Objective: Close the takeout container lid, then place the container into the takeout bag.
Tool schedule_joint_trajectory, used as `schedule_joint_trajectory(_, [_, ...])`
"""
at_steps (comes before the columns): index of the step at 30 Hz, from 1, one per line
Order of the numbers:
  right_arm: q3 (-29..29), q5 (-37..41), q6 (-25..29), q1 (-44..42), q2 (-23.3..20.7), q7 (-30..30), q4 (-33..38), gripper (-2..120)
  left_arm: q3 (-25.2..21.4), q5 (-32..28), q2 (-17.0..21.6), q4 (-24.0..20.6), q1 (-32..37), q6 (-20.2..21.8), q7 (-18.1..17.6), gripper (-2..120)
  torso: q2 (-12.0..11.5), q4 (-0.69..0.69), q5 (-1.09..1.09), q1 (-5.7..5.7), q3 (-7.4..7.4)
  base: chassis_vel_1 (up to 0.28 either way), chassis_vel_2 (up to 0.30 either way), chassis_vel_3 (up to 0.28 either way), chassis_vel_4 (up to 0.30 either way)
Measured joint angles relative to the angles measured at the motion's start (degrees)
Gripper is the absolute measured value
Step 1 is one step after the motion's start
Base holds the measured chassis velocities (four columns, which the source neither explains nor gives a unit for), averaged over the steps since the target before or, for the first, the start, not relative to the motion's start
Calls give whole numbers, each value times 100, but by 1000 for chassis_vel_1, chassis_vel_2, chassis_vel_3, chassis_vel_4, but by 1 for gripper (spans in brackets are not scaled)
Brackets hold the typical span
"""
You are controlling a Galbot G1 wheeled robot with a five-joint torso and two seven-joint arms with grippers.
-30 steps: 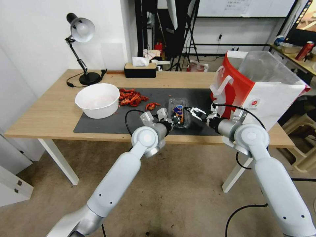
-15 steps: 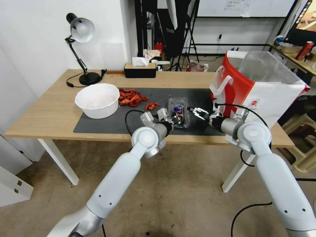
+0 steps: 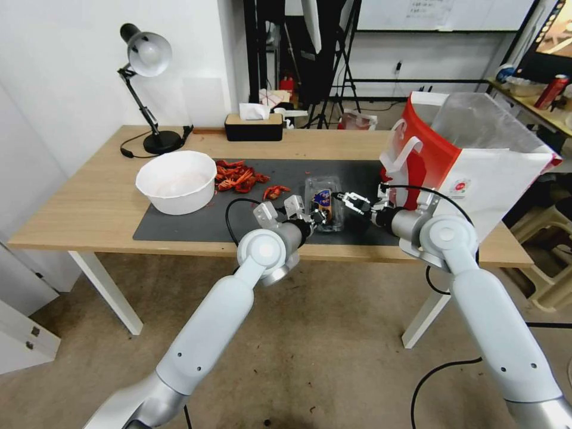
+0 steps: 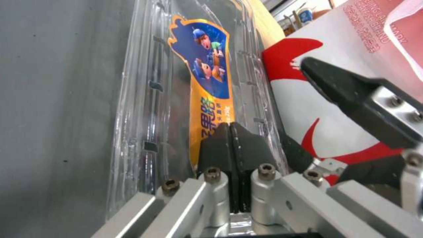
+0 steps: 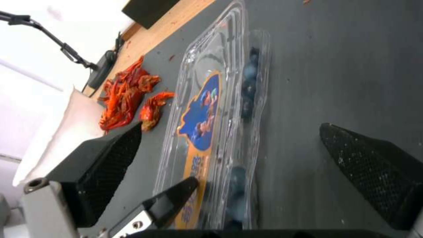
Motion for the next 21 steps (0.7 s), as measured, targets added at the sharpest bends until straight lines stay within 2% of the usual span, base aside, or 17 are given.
schedule_joint_trajectory(21, [-551, 63, 3, 516, 185, 328, -454, 100, 10, -20, -30, 9, -12, -13, -40, 0, 0, 0, 0, 0, 0, 0, 0, 0, 0])
